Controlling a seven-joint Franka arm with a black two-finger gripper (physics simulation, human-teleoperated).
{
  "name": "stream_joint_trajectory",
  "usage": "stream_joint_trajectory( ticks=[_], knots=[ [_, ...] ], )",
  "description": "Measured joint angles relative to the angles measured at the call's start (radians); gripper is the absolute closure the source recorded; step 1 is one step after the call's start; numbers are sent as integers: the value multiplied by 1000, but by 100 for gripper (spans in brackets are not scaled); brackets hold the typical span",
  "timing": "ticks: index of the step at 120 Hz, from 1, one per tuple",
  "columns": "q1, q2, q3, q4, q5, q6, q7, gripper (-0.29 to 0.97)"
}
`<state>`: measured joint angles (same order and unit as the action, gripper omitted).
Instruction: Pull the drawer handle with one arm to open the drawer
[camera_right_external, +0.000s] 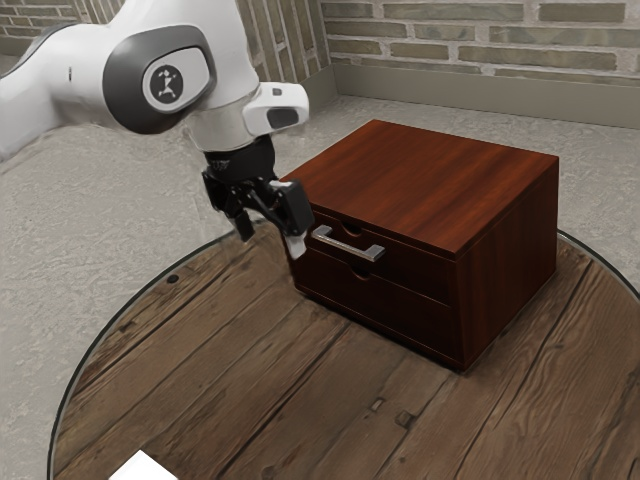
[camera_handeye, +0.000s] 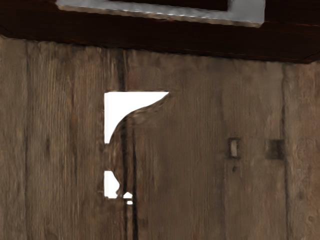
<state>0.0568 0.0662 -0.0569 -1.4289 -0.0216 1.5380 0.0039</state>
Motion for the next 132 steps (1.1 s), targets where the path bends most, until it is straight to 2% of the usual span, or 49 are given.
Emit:
stream_joint_trajectory(
  ticks=[23, 56, 68, 76, 89, 105, 121, 132],
  knots=[
    [101, 16, -43, 50, -34, -41, 14, 2],
    [89, 1, -43, 49, -10, -66, 23, 2],
    [94, -56, -37, 49, -12, -103, -22, 2],
    [97, -81, -34, 49, -14, -149, -111, 2],
    [168, -118, -109, 54, -37, -211, -369, 2],
    [90, -114, -111, 63, -110, -246, -688, 7],
    [41, -116, -94, 59, -92, -244, -944, 6],
    [62, -123, -81, 18, -74, -186, -1090, 5]
  ],
)
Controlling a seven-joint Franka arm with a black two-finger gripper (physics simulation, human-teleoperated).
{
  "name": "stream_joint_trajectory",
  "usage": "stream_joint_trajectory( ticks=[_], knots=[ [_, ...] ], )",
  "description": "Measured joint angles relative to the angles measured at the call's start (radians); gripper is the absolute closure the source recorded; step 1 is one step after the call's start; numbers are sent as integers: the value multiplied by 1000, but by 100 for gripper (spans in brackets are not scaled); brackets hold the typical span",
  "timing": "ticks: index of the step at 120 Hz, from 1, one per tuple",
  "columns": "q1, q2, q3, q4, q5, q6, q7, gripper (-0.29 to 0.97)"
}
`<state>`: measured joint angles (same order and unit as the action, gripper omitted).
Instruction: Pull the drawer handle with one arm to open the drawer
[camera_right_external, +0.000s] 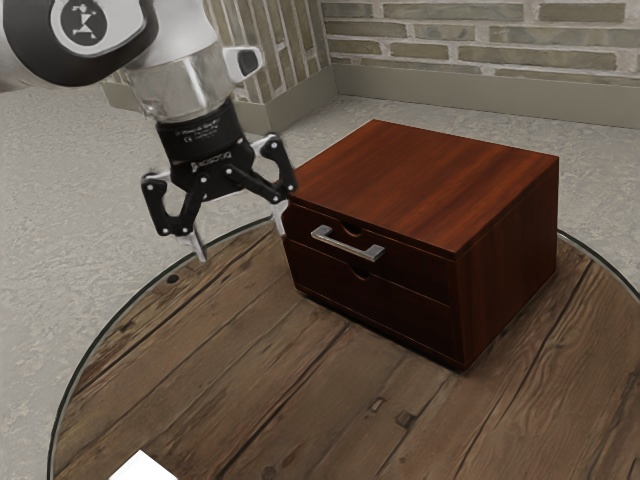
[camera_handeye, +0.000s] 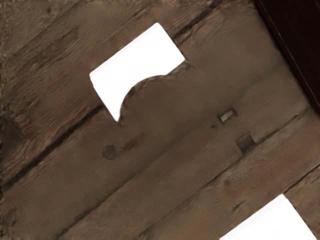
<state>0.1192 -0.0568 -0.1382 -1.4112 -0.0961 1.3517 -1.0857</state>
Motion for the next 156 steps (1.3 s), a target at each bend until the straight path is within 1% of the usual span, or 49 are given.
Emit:
stream_joint_trajectory(
  ticks=[12, 23, 36, 49, 61, 78, 90, 100, 106, 115, 122, 156],
  knots=[
    [40, 6, 3, -30, 18, 72, -131, 4],
    [55, 19, 2, -54, 35, 130, -229, 4],
    [57, 37, -2, -82, 54, 192, -328, 4],
    [51, 1, -3, -191, 67, 291, -410, 4],
    [23, -7, -9, -233, 88, 379, -473, 5],
    [-9, 4, -15, -253, 99, 472, -532, 6],
    [-8, 21, -16, -255, 102, 517, -564, 7],
    [-2, 22, -17, -266, 103, 544, -586, 10],
    [3, 11, -16, -292, 103, 566, -598, 11],
    [10, -26, -15, -386, 110, 627, -613, 13],
    [9, -31, -16, -413, 120, 666, -623, 14],
    [6, 23, -17, -398, 142, 769, -657, 17]
  ],
)
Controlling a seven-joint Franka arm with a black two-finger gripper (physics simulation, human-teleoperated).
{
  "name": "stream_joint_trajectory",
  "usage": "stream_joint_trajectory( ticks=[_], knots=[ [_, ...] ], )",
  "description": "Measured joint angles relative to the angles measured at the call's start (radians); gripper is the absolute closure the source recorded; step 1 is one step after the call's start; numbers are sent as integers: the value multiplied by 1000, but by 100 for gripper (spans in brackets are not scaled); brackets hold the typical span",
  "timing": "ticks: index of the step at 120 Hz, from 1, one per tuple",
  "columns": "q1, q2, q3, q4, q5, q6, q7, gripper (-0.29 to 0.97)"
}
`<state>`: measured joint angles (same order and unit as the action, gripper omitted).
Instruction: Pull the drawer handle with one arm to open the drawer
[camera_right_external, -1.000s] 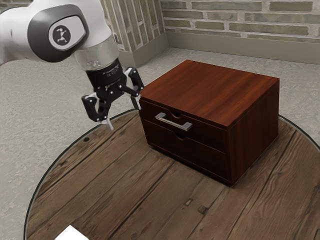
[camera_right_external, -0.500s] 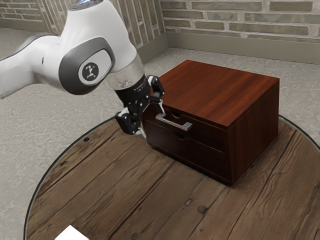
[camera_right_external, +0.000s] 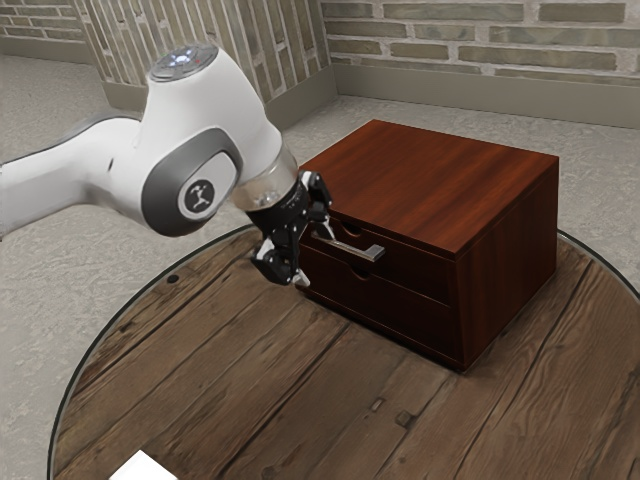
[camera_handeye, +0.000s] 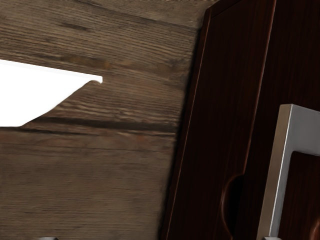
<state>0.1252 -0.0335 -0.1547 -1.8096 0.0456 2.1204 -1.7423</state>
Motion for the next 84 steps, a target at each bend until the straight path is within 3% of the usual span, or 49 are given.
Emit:
stream_joint_trajectory(
  ticks=[38, 84],
  knots=[
    [7, 36, 1, 1, 19, 104, -18, 21],
    [10, 77, 3, 1, 90, 129, -15, 24]
  ],
)
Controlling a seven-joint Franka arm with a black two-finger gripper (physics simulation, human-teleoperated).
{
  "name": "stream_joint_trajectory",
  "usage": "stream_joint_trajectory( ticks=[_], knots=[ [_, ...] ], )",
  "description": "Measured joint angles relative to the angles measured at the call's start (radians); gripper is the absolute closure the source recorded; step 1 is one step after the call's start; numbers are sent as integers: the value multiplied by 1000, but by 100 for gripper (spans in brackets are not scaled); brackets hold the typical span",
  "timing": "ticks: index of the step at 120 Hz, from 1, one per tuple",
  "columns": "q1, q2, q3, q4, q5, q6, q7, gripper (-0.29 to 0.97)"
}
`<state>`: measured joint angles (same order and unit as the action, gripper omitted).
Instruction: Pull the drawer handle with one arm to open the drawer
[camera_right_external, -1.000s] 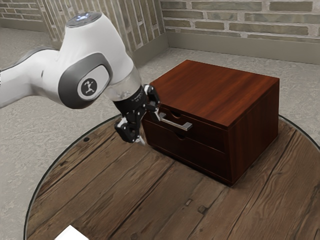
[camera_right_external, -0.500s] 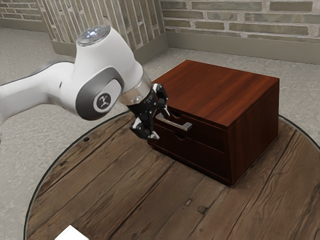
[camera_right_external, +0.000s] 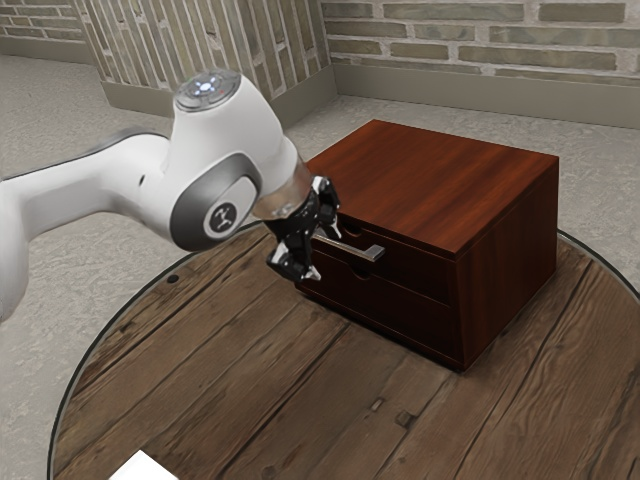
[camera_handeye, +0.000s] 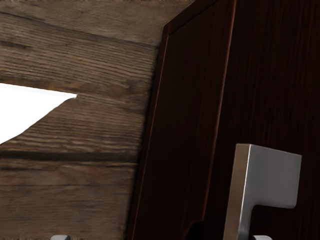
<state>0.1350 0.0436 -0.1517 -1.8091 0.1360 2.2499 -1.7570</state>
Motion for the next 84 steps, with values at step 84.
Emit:
stream_joint_trajectory(
  ticks=[84],
  knots=[
    [2, 21, 2, 30, 0, -24, -3, 59]
  ],
)
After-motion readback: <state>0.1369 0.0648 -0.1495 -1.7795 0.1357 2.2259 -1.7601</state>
